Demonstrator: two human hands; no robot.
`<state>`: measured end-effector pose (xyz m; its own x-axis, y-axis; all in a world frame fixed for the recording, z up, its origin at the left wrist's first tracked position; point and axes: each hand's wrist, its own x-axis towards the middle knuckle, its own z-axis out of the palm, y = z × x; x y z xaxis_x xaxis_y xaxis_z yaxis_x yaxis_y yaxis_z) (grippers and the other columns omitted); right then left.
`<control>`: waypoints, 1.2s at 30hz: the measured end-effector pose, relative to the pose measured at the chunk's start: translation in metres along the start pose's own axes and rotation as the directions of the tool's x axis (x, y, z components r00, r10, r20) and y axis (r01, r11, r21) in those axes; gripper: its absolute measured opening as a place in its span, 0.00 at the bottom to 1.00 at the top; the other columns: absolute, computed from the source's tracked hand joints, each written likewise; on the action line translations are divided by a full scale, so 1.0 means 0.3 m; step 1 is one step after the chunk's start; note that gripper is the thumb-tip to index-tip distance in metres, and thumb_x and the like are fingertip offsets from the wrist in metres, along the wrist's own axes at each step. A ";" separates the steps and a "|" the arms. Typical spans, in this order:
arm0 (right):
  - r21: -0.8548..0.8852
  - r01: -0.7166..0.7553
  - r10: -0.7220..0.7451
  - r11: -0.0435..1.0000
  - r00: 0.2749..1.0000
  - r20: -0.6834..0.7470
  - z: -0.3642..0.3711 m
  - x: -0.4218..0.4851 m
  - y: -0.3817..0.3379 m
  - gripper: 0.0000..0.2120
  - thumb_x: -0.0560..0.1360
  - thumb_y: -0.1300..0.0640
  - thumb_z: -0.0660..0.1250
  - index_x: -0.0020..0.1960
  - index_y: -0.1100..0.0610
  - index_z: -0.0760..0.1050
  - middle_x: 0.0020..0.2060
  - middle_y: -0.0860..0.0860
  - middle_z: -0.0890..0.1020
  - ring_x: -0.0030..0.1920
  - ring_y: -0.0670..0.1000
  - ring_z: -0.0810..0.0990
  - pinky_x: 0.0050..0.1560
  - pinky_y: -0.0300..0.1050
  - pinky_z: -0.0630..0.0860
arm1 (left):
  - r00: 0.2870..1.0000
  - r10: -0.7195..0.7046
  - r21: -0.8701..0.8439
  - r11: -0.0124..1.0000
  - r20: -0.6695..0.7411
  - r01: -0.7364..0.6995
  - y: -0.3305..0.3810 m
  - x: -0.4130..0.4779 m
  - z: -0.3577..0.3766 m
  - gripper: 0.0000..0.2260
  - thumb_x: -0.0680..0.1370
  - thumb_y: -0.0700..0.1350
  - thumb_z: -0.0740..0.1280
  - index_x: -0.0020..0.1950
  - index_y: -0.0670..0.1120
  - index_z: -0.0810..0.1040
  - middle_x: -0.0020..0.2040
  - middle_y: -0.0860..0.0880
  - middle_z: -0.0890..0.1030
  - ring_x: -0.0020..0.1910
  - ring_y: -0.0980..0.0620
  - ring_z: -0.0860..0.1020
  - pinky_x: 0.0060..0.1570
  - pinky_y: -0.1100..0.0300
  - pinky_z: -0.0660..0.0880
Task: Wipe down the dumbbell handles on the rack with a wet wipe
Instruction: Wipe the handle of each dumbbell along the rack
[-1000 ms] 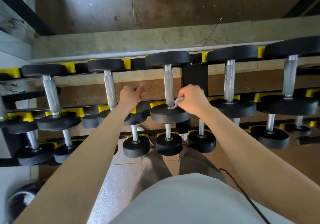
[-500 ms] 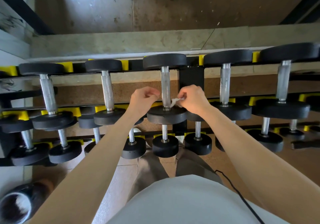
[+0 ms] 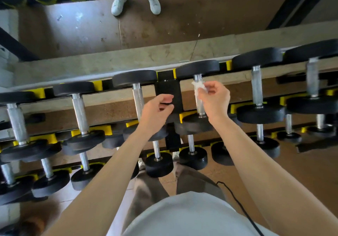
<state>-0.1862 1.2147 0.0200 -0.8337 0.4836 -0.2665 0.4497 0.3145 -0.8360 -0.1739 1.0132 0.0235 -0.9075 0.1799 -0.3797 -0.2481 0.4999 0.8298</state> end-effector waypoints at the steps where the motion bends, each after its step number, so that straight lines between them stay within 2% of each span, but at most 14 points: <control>1: -0.029 -0.002 0.001 1.000 0.999 -0.044 -0.034 0.047 0.009 0.10 0.74 0.58 0.74 0.54 0.53 0.80 0.46 0.44 0.82 0.47 0.41 0.81 0.53 0.40 0.80 | 1.000 -0.010 0.031 0.999 0.012 0.009 0.013 0.004 0.027 0.15 0.81 0.44 0.68 0.68 0.50 0.78 0.59 0.56 0.81 0.55 0.61 0.79 0.59 0.61 0.78; 6: -0.105 0.141 -0.141 0.984 0.990 0.012 -0.014 0.156 0.028 0.09 0.75 0.61 0.72 0.55 0.55 0.83 0.46 0.46 0.84 0.47 0.42 0.81 0.53 0.38 0.78 | 0.966 -0.054 0.168 0.986 0.252 0.011 0.039 -0.007 0.180 0.17 0.77 0.52 0.73 0.65 0.54 0.80 0.60 0.57 0.82 0.56 0.58 0.80 0.59 0.55 0.79; 9: -0.182 0.255 -0.241 0.950 0.966 0.098 -0.006 0.164 0.054 0.09 0.75 0.64 0.71 0.53 0.55 0.84 0.47 0.48 0.84 0.49 0.43 0.81 0.52 0.34 0.77 | 0.972 -0.054 0.243 0.970 0.227 -0.003 0.046 -0.024 0.249 0.18 0.75 0.56 0.74 0.62 0.53 0.83 0.58 0.56 0.83 0.56 0.58 0.80 0.58 0.57 0.79; 12: -0.289 0.360 -0.273 0.887 0.914 0.299 -0.057 0.155 0.086 0.09 0.75 0.63 0.70 0.54 0.56 0.83 0.49 0.50 0.84 0.49 0.45 0.81 0.47 0.28 0.71 | 0.980 -0.035 0.262 0.965 0.197 -0.018 0.040 -0.018 0.254 0.17 0.74 0.57 0.74 0.61 0.52 0.84 0.56 0.55 0.83 0.54 0.57 0.80 0.57 0.55 0.79; 14: -0.390 0.380 -0.209 0.839 0.886 0.414 -0.095 0.126 0.106 0.08 0.75 0.60 0.71 0.54 0.55 0.83 0.50 0.50 0.84 0.49 0.44 0.80 0.46 0.30 0.72 | 0.981 -0.020 0.261 0.965 0.195 -0.032 0.036 -0.015 0.250 0.17 0.74 0.57 0.74 0.60 0.52 0.84 0.56 0.55 0.84 0.54 0.56 0.80 0.57 0.54 0.79; 17: -0.511 0.323 0.012 0.796 0.837 0.547 -0.156 0.101 0.112 0.08 0.73 0.59 0.74 0.52 0.54 0.83 0.49 0.49 0.85 0.47 0.46 0.81 0.50 0.41 0.79 | 0.980 -0.013 0.261 0.965 0.201 -0.040 0.032 -0.015 0.252 0.16 0.74 0.57 0.74 0.59 0.53 0.84 0.56 0.54 0.84 0.54 0.55 0.81 0.57 0.53 0.79; 20: -0.569 0.216 0.180 0.793 0.810 0.558 -0.191 0.109 0.094 0.10 0.73 0.60 0.74 0.54 0.56 0.84 0.50 0.50 0.84 0.51 0.50 0.81 0.52 0.43 0.77 | 0.975 0.001 0.259 0.964 0.224 -0.060 0.029 -0.008 0.251 0.16 0.75 0.56 0.74 0.60 0.52 0.84 0.56 0.53 0.84 0.54 0.54 0.80 0.57 0.54 0.79; 22: -0.449 0.031 0.175 0.893 0.895 0.410 -0.179 0.129 0.077 0.13 0.73 0.61 0.74 0.57 0.57 0.82 0.51 0.49 0.83 0.53 0.49 0.81 0.56 0.44 0.77 | 0.972 0.012 0.248 0.966 0.235 -0.072 0.030 -0.006 0.249 0.16 0.75 0.55 0.74 0.61 0.51 0.84 0.56 0.53 0.84 0.55 0.53 0.80 0.57 0.55 0.79; 25: -0.046 -0.200 0.203 0.979 0.977 0.063 -0.123 0.179 0.033 0.13 0.74 0.62 0.73 0.58 0.55 0.80 0.49 0.46 0.82 0.50 0.47 0.82 0.55 0.45 0.81 | 0.971 0.003 0.218 0.974 0.237 -0.057 0.032 -0.007 0.252 0.16 0.75 0.53 0.74 0.61 0.51 0.84 0.56 0.54 0.84 0.55 0.55 0.80 0.57 0.56 0.78; 26: 0.077 -0.238 0.237 0.968 0.971 0.013 -0.100 0.197 0.019 0.13 0.75 0.63 0.72 0.58 0.55 0.80 0.48 0.46 0.81 0.48 0.47 0.82 0.52 0.44 0.82 | 0.972 -0.010 0.211 0.977 0.234 -0.041 0.032 -0.007 0.255 0.16 0.75 0.53 0.74 0.61 0.51 0.83 0.56 0.54 0.84 0.55 0.55 0.80 0.57 0.56 0.78; 28: 0.187 -0.270 0.266 0.945 0.963 0.045 -0.062 0.212 0.006 0.12 0.75 0.66 0.70 0.57 0.56 0.80 0.46 0.48 0.82 0.47 0.46 0.82 0.49 0.41 0.82 | 0.972 -0.040 0.205 0.979 0.231 -0.009 0.031 -0.007 0.258 0.16 0.75 0.53 0.74 0.61 0.52 0.83 0.56 0.55 0.84 0.55 0.56 0.80 0.57 0.57 0.78; 30: 0.066 -0.192 0.183 0.979 0.975 0.125 -0.053 0.202 0.028 0.10 0.74 0.66 0.70 0.53 0.55 0.79 0.44 0.48 0.82 0.46 0.45 0.81 0.48 0.39 0.80 | 0.969 -0.061 0.216 0.976 0.238 0.008 0.037 -0.005 0.255 0.16 0.75 0.53 0.74 0.61 0.52 0.83 0.55 0.55 0.83 0.54 0.56 0.80 0.57 0.58 0.77; 33: -0.280 0.079 0.002 0.957 0.961 0.277 -0.107 0.184 0.101 0.08 0.75 0.63 0.71 0.49 0.52 0.79 0.44 0.45 0.81 0.46 0.44 0.80 0.49 0.39 0.78 | 0.969 -0.126 0.189 0.978 0.211 0.086 0.052 -0.007 0.261 0.15 0.74 0.52 0.75 0.59 0.52 0.83 0.52 0.57 0.83 0.52 0.59 0.79 0.51 0.62 0.76; 36: -0.487 0.353 -0.032 0.799 0.833 0.553 -0.164 0.166 0.166 0.06 0.76 0.61 0.70 0.52 0.53 0.81 0.49 0.49 0.83 0.49 0.47 0.81 0.53 0.43 0.78 | 0.970 -0.185 0.167 0.973 0.159 0.159 0.061 -0.009 0.285 0.13 0.72 0.51 0.75 0.57 0.55 0.84 0.52 0.59 0.83 0.53 0.59 0.79 0.51 0.63 0.75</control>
<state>-0.1897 1.2948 -0.0114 -0.8856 -0.0588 -0.4607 0.2206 0.8196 -0.5287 -0.1469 1.0944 0.0048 -0.7802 0.2164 -0.5869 -0.3287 0.6565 0.6790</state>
